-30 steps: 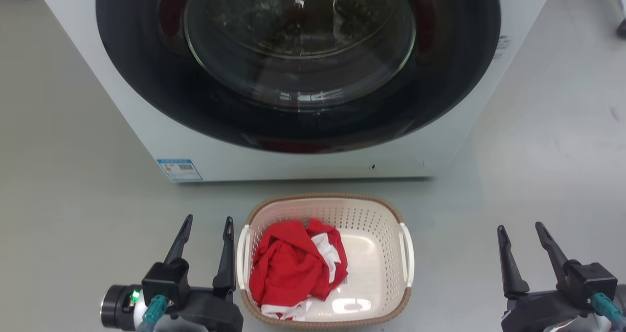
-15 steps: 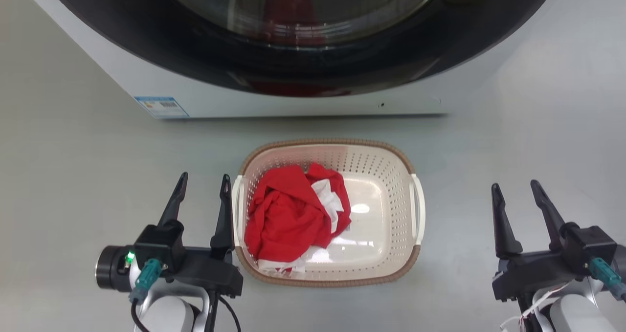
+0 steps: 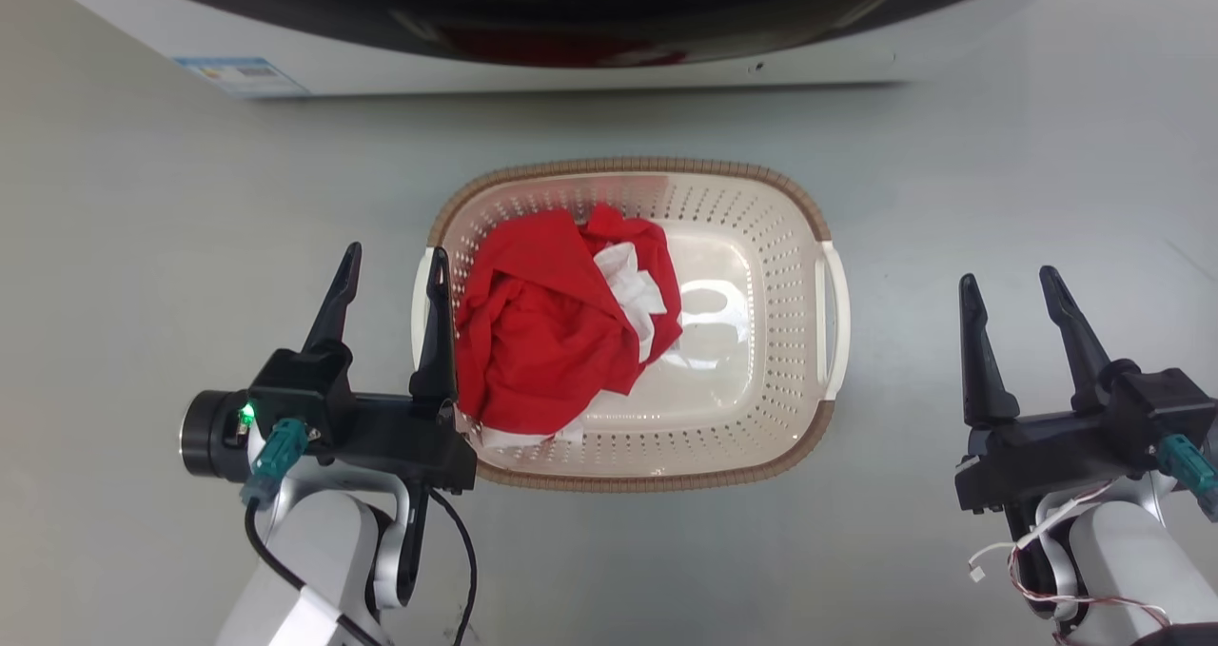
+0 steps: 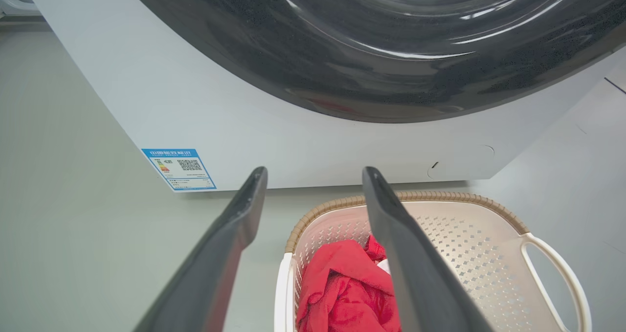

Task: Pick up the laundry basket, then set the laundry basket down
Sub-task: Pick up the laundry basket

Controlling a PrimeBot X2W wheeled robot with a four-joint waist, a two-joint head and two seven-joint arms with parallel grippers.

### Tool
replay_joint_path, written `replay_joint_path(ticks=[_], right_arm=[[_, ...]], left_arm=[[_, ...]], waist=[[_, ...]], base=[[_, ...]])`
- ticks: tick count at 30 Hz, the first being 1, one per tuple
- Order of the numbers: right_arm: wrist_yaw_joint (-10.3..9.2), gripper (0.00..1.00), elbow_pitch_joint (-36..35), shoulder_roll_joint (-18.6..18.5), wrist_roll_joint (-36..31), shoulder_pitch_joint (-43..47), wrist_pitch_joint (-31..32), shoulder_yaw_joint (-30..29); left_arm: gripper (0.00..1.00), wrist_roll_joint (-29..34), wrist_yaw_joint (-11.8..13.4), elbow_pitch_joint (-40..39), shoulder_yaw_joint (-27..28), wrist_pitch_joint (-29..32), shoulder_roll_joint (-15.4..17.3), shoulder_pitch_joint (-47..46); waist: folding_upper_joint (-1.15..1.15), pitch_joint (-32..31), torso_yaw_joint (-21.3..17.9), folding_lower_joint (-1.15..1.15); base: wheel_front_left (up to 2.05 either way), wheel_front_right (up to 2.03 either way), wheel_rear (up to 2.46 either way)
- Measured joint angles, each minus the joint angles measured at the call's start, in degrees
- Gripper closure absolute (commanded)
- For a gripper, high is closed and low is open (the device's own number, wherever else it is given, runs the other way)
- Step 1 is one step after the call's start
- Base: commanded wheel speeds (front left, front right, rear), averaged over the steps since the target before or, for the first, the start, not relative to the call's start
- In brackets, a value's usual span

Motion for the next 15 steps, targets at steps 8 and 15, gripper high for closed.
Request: replay_joint_path(ticks=[8, 15], right_arm=[[1.0, 0.0, 2.75, 1.14, -0.03, -3.04, -0.05, 0.36], [2.41, 0.0, 7.61, 3.46, 0.08, -6.45, -0.2, 1.18]], left_arm=[[0.0, -1.04, -1.03, 5.28, 0.25, 0.0, -0.36, -3.76], [0.0, -3.85, -3.02, 12.1, 0.94, 1.08, -0.55, -7.77]], waist=[[0.0, 5.49, -0.22, 0.0], [0.0, 7.43, -0.22, -0.01]], base=[[0.0, 0.0, 0.0], [0.0, 0.0, 0.0]])
